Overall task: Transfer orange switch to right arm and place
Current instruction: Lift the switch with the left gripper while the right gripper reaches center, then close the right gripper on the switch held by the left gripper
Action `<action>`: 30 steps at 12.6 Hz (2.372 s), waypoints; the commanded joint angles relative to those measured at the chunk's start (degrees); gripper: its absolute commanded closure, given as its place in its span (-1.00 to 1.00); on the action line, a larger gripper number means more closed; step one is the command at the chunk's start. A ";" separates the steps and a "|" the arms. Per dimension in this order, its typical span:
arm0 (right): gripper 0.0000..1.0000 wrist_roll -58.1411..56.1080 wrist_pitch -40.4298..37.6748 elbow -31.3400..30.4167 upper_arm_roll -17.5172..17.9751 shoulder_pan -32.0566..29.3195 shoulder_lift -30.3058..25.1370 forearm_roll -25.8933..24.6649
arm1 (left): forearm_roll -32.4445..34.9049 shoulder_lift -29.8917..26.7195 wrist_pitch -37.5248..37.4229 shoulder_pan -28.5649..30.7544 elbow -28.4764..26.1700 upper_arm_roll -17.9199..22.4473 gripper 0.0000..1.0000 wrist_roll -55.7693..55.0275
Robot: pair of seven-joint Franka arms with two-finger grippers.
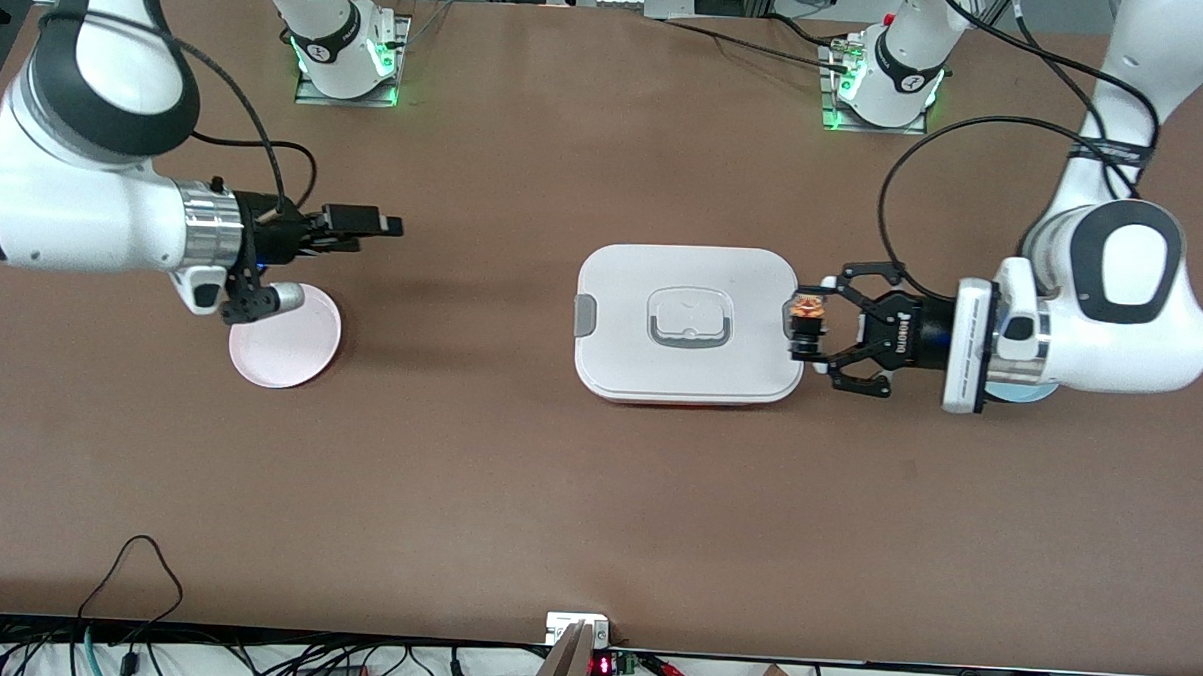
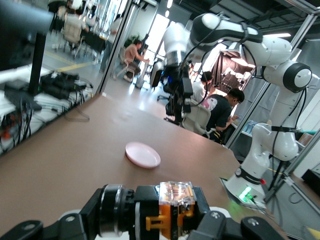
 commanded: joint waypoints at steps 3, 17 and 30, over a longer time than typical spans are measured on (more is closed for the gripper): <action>-1.00 0.11 0.97 -2.70 -0.09 2.81 3.65 22.36 | -17.95 1.45 11.10 -8.41 -3.17 -0.46 0.69 20.19; -1.00 -1.21 29.98 -1.57 -0.09 21.18 5.07 50.00 | -31.79 0.40 16.12 -14.05 -8.27 -2.74 0.71 30.15; 0.68 -8.32 31.83 -0.68 -0.09 22.07 7.61 52.20 | -31.88 0.40 18.05 -14.22 -8.01 -3.01 0.71 30.15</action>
